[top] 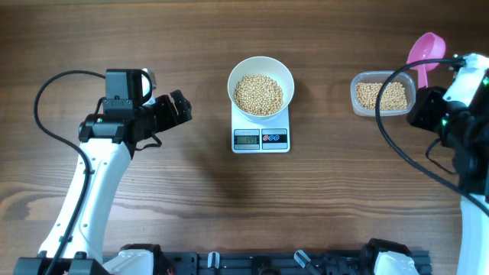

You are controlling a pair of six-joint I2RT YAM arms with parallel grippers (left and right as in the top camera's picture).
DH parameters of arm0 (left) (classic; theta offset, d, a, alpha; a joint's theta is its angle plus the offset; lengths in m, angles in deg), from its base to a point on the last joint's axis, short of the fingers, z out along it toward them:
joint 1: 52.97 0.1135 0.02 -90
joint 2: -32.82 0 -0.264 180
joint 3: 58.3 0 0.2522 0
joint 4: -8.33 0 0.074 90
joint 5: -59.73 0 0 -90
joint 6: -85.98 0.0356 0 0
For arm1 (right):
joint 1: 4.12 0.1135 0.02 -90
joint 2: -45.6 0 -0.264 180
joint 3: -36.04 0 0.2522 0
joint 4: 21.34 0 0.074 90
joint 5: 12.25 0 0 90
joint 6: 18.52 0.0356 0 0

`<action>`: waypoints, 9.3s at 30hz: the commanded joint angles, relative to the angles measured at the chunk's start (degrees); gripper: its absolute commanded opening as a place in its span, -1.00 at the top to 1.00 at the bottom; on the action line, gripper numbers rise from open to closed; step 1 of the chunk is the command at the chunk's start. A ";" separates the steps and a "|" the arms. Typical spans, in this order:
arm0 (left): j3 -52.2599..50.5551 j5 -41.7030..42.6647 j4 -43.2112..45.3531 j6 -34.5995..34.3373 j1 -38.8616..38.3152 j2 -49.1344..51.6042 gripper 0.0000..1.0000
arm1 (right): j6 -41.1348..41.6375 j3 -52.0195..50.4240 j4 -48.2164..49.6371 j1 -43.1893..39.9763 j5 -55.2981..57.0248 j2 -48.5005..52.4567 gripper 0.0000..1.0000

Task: Scoop item into bowl and weigh 150g on scale
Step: 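Lower the pink scoop into the tub with the right gripper, then drag the scoop through the soybeans in the tub, then tilt the scoop up in the tub to hold a load of soybeans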

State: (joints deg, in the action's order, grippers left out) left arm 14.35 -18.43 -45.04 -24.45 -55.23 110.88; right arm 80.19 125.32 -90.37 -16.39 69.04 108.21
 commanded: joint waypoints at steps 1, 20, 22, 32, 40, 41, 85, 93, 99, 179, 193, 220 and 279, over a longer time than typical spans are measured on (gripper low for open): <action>1.11 -0.17 0.15 0.48 -0.13 0.39 -1.00 | -1.22 0.63 0.35 -0.24 -0.07 2.16 0.91; 1.11 -0.17 0.15 0.48 -0.13 0.39 -1.00 | -8.83 0.63 1.05 -0.22 -7.54 11.72 0.92; 1.11 -0.17 0.15 0.48 -0.13 0.39 -1.00 | -10.54 0.63 0.98 -0.22 -7.52 12.37 0.91; 1.11 -0.17 0.15 0.48 -0.13 0.39 -1.00 | -14.80 0.63 0.76 -0.22 -7.39 17.00 0.92; 1.11 -0.17 0.15 0.48 -0.13 0.39 -1.00 | -21.70 0.63 0.81 -0.17 -2.91 20.48 0.91; 1.11 -0.17 0.15 0.48 -0.13 0.39 -1.00 | -22.38 0.63 0.72 -0.17 -2.91 20.83 0.91; 1.11 -0.17 0.15 0.48 -0.13 0.39 -1.00 | -18.93 -0.07 1.53 3.43 4.44 31.21 0.91; 1.11 -0.17 0.15 0.48 -0.13 0.39 -1.00 | -18.60 -0.07 1.36 3.43 4.42 31.23 0.91; 1.11 -0.17 0.15 0.48 -0.13 0.39 -1.00 | -17.31 -0.07 0.52 3.43 3.02 31.39 0.92; 1.11 -0.17 0.15 0.48 -0.13 0.39 -1.00 | -10.23 1.73 -2.99 -8.35 -17.31 29.75 0.91; 1.11 -0.17 0.15 0.48 -0.13 0.39 -1.00 | -22.25 1.70 -3.96 -8.46 -9.64 29.79 0.91; 1.11 -0.17 0.15 0.48 -0.13 0.39 -1.00 | -23.58 -0.28 -1.77 1.88 -8.24 29.86 0.92; 1.11 -0.17 0.15 0.48 -0.13 0.39 -1.00 | -18.58 -3.78 1.88 2.34 4.39 26.38 0.91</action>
State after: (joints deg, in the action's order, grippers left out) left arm 14.35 -18.43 -45.04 -24.45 -55.23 110.88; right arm 60.67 121.28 -88.77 -14.53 71.18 137.85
